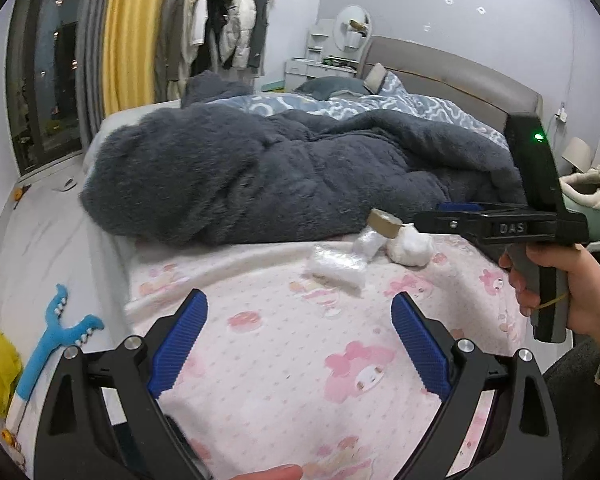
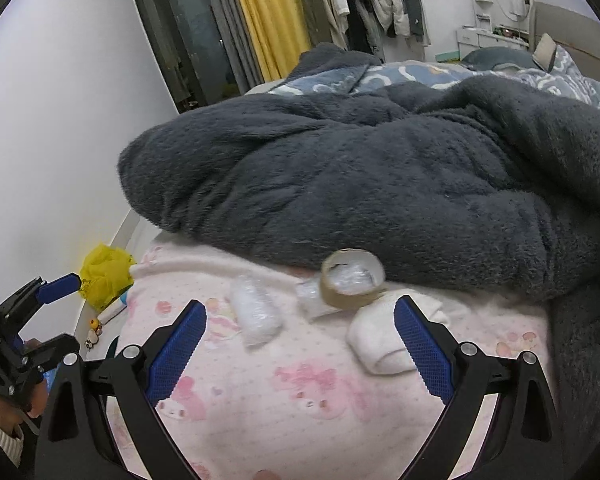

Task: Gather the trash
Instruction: 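Grasp the tape roll holding plastic with the right tool while the left tool grasps the bubble-wrap roll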

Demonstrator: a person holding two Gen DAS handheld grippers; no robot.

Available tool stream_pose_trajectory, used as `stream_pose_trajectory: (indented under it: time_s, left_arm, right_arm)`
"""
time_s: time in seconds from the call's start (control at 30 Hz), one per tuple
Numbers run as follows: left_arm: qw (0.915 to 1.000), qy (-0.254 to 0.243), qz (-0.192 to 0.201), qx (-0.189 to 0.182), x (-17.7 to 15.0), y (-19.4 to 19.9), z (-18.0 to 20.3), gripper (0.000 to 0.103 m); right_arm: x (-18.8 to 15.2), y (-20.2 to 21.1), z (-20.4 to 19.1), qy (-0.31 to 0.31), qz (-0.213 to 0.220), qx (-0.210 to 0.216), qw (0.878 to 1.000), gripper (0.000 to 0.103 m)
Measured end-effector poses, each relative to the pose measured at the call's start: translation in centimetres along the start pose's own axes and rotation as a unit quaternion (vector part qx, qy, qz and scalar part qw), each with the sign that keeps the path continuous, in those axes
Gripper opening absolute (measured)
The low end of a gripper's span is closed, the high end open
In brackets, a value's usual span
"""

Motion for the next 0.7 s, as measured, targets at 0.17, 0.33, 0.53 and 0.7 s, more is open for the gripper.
stream_pose_trajectory:
  time_s: [0.17,0.33,0.53,0.7]
  left_arm:
    - [0.9998,-0.009,-0.014,-0.006,0.2,-2.5,0.6,0.094]
    - [0.9993,-0.007,-0.032,-0.015,0.0,-4.6,0.7,0.088]
    - [0.9986,-0.020,-0.043,-0.023,0.0,-6.6,1.6,0.086]
    - [0.9977,-0.028,-0.055,-0.029,0.1,-8.3,1.9,0.086]
  right_arm:
    - [0.7,-1.2,1.1,0.004,-0.006,0.006,1.000,0.090]
    - [0.9,-2.7,2.1,-0.004,-0.018,0.015,1.000,0.080]
    - [1.0,-4.4,2.7,-0.003,-0.029,0.013,0.999,0.077]
    - [1.3,-5.3,3.3,-0.012,-0.029,0.018,0.999,0.077]
Point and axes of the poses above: each gripper's, at about its wrist camera, not at the fingertips, and y roughly against the way its jaws point, z to its right, x to its top, the point moved 6 cm from there along -y, roughly the way its jaws point, and after that the axes turned 8 degrees about -z, right-handed, at the moved point
